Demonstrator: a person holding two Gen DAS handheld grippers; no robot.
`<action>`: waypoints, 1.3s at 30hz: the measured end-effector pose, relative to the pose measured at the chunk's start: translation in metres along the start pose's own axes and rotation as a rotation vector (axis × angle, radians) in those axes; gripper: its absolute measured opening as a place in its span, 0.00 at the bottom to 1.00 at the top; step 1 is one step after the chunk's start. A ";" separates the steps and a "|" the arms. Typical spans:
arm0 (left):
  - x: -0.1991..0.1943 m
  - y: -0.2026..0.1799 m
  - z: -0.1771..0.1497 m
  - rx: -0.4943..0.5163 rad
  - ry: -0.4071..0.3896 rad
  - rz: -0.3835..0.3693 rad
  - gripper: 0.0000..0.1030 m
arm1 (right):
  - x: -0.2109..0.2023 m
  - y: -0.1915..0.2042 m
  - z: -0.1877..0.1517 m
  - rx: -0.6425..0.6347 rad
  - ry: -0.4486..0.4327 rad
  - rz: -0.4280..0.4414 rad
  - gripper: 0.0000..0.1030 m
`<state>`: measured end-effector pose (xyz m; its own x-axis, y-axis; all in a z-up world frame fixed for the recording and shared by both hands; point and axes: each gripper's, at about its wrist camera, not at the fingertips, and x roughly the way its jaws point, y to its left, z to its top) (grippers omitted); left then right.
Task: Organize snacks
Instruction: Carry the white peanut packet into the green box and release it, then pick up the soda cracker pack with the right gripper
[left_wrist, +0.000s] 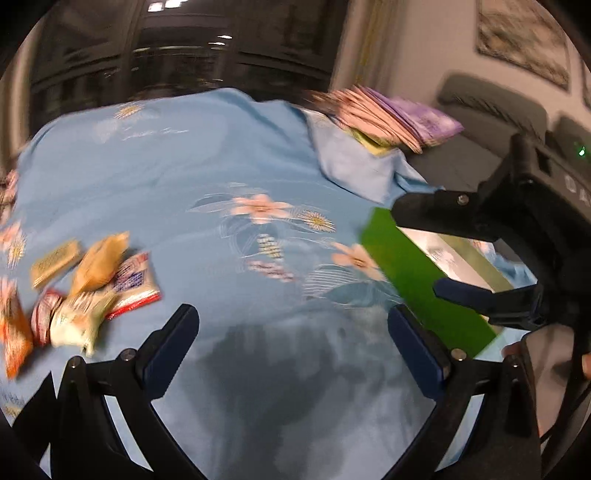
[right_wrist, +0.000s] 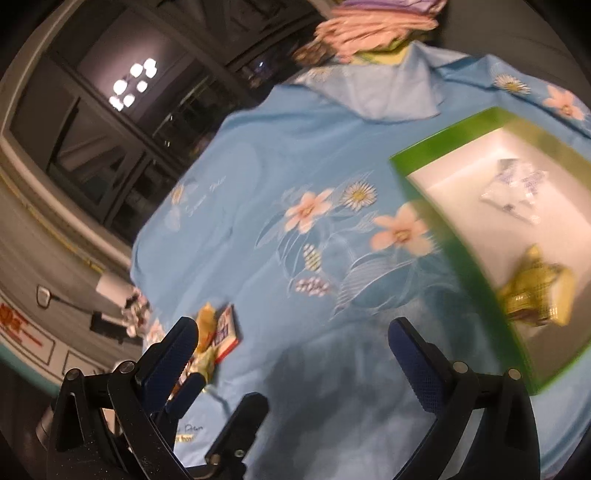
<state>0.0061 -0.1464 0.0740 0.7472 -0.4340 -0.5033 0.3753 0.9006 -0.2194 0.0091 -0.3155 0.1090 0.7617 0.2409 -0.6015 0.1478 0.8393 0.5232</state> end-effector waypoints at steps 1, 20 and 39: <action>0.000 0.012 -0.006 -0.025 -0.012 0.005 1.00 | 0.008 0.006 -0.003 -0.017 0.019 -0.018 1.00; -0.051 0.140 -0.064 -0.092 0.104 0.148 0.99 | 0.116 0.195 -0.056 -0.567 0.283 0.040 0.99; -0.032 0.160 -0.075 -0.070 0.254 0.230 0.99 | 0.362 0.285 -0.110 -0.849 0.613 -0.120 1.00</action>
<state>0.0013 0.0134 -0.0083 0.6440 -0.2074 -0.7364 0.1682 0.9774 -0.1281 0.2580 0.0645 -0.0262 0.2874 0.1397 -0.9476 -0.4694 0.8829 -0.0122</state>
